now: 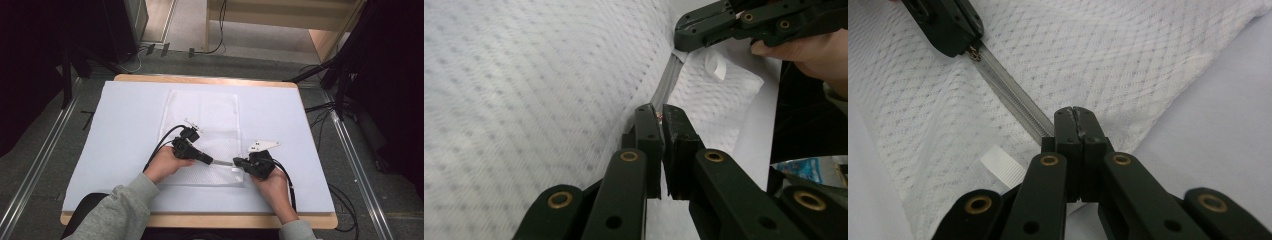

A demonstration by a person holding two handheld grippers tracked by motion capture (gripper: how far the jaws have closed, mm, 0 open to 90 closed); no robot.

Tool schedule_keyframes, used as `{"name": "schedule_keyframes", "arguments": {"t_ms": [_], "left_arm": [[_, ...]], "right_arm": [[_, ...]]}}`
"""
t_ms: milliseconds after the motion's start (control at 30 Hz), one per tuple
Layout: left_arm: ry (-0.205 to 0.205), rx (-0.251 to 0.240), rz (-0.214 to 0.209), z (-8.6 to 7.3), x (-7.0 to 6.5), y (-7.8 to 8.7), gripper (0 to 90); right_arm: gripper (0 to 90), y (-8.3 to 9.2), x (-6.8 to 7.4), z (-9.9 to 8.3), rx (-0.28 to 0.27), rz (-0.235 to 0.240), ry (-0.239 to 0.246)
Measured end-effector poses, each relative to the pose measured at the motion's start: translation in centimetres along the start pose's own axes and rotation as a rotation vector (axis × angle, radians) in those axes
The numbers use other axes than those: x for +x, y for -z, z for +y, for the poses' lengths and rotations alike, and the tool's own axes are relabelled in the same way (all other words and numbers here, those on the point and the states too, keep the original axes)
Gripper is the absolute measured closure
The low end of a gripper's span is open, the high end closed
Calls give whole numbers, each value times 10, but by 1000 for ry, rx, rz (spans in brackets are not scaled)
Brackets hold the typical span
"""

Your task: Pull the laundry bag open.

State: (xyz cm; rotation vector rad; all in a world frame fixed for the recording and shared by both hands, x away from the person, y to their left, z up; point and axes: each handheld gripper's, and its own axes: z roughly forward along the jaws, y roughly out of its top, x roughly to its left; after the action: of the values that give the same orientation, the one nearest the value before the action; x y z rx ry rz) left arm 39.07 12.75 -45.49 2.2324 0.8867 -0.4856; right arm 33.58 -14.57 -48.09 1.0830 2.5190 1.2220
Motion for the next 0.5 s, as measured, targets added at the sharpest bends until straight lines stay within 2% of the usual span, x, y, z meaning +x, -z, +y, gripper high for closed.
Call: {"name": "schedule_keyframes", "arguments": {"t_ms": [233, 500], "left_arm": [[-1, -3, 12, -6, 4, 13, 882], [9, 2, 6, -13, 9, 21, 882]], "right_arm": [[900, 0, -1, 0, -1, 4, 4], [900, 0, -2, 0, -1, 11, 4]]}}
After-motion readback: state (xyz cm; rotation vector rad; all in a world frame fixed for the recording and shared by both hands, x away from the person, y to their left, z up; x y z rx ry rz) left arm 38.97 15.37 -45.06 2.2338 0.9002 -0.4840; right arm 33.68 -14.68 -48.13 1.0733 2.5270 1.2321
